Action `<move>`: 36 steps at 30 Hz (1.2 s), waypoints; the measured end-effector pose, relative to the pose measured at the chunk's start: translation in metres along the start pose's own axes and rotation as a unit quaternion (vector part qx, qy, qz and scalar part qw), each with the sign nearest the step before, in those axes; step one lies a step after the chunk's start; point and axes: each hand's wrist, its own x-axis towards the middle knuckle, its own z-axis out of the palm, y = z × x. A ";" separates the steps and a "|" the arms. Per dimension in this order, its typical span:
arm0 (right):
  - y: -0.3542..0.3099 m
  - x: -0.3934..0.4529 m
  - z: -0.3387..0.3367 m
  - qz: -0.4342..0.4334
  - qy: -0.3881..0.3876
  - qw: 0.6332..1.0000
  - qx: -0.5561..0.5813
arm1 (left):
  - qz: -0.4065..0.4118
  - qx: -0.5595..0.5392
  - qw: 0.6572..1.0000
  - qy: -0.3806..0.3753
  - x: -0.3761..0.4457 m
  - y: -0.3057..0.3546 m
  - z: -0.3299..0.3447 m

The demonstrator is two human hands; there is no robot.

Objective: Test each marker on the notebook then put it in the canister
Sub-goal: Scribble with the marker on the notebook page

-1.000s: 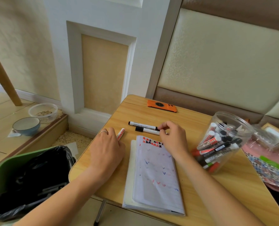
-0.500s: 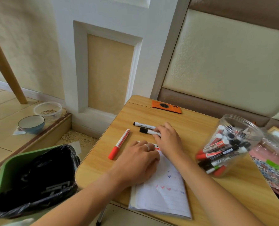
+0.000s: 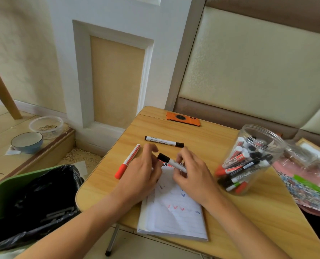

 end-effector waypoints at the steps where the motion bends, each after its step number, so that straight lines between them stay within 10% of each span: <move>1: 0.000 -0.004 -0.001 0.004 -0.009 1.000 0.013 | 0.001 0.010 1.000 -0.006 0.000 -0.001 0.000; 36: -0.009 -0.008 0.000 -0.062 -0.006 0.993 -0.097 | 0.034 0.094 0.989 -0.112 0.004 -0.014 0.004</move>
